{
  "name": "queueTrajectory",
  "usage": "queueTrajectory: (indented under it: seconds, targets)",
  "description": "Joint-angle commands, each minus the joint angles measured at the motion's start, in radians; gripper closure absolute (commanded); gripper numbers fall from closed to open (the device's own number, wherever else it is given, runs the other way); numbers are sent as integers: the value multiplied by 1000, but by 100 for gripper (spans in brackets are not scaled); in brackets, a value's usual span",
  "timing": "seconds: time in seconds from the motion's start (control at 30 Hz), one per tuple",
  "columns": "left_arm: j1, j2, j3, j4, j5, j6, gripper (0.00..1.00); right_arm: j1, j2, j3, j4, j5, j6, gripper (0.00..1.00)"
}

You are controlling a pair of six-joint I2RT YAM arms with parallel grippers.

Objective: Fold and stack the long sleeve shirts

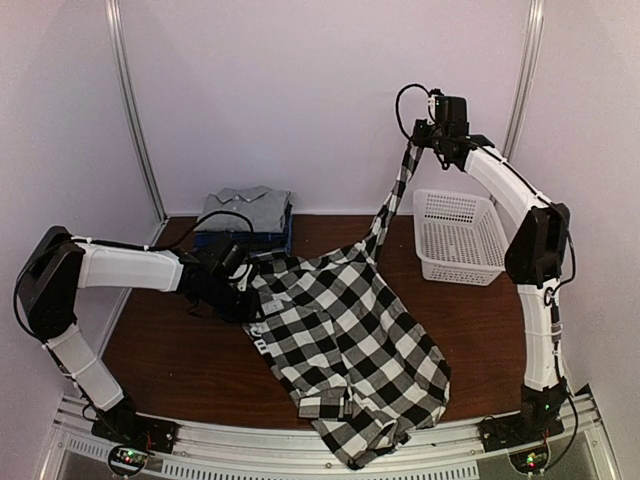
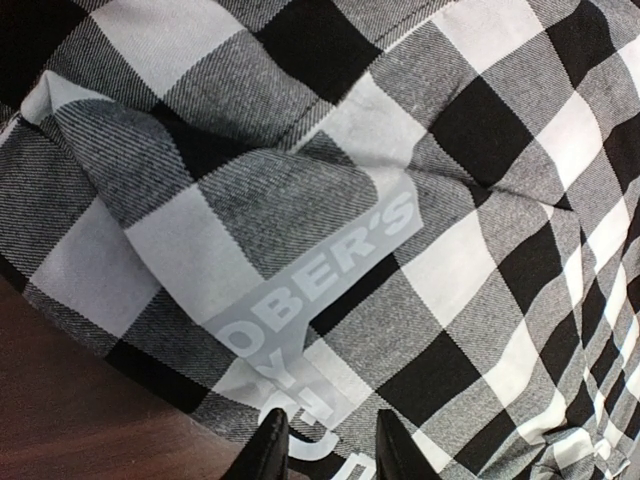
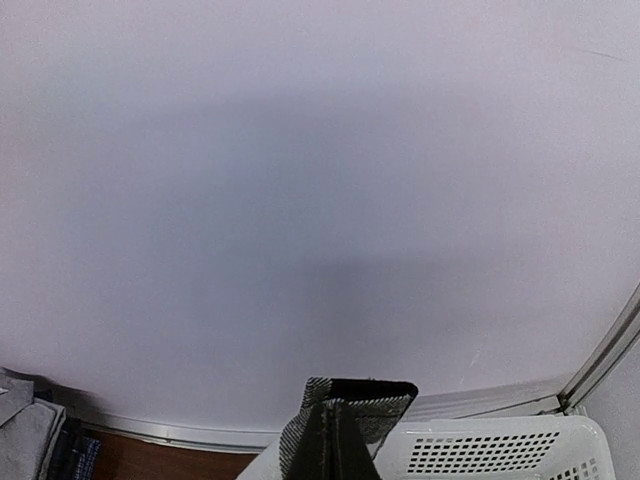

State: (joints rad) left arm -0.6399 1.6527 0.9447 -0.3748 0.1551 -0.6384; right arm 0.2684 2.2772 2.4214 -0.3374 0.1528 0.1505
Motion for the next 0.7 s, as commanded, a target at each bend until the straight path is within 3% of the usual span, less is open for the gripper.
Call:
queueTrajectory:
  seconds: [0.0, 0.17, 0.3, 0.67]
  targets:
    - [9, -23, 26, -1, -6, -1, 68, -6, -70, 25, 68, 5, -26, 100]
    - [9, -17, 31, 5, -3, -5, 68, -2, -87, -22, 10, -123, 6, 100]
    - [8, -12, 39, 10, 4, -6, 68, 49, -137, -177, -21, -211, 16, 100]
    - [8, -10, 38, 38, 25, -9, 68, 336, -183, -511, -114, -117, 40, 99]
